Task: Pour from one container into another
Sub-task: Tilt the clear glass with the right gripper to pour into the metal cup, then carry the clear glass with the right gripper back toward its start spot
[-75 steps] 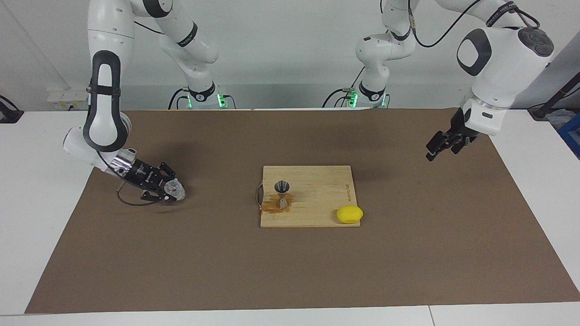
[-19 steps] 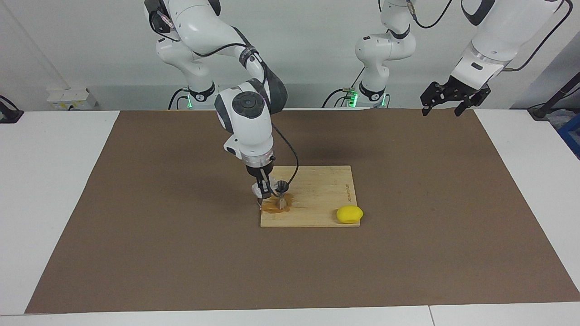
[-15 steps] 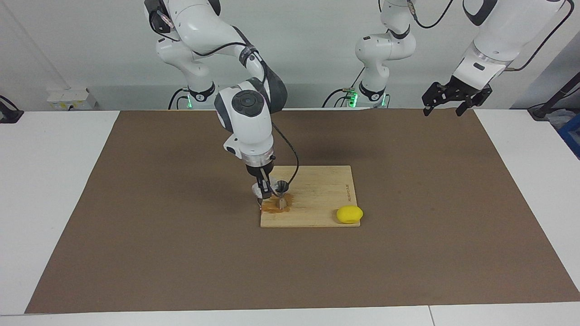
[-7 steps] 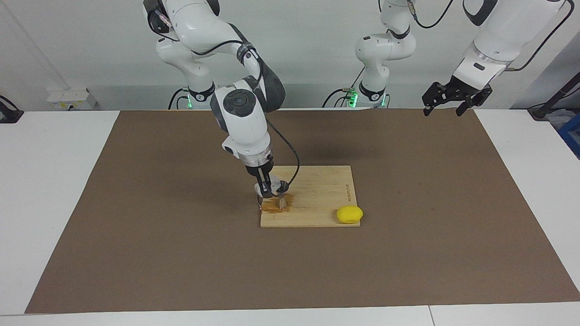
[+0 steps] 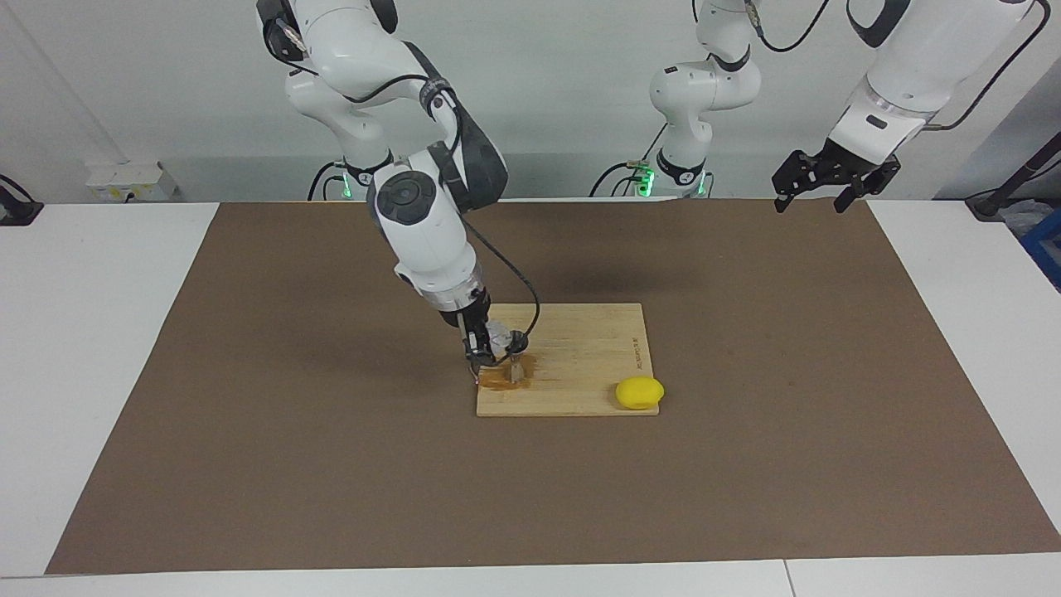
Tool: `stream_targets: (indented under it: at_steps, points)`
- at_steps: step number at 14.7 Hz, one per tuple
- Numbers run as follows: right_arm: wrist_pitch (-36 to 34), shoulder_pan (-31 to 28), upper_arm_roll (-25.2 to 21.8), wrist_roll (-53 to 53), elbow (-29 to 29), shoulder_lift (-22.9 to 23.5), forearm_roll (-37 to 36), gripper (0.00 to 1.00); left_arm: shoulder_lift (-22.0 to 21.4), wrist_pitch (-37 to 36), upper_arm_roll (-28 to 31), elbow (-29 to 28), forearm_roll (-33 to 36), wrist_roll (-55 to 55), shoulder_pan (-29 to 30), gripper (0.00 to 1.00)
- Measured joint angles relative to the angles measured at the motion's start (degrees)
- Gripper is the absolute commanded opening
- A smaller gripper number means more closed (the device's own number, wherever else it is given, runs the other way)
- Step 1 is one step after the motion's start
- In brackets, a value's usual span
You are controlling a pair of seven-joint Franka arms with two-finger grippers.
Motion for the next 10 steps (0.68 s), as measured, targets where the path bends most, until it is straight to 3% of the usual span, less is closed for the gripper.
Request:
stream_targets:
  at_steps: [6, 10]
  points:
    - [-1.0, -7.3, 0.0, -5.4, -0.6, 0.0, 13.7, 0.00, 0.0, 0.0, 0.0, 0.0, 0.0, 0.0, 0.0, 1.00]
    - [-1.5, -14.7, -0.1, -16.3, -6.6, -1.2, 24.3, 0.00, 0.0, 0.0, 0.0, 0.0, 0.0, 0.0, 0.0, 1.00]
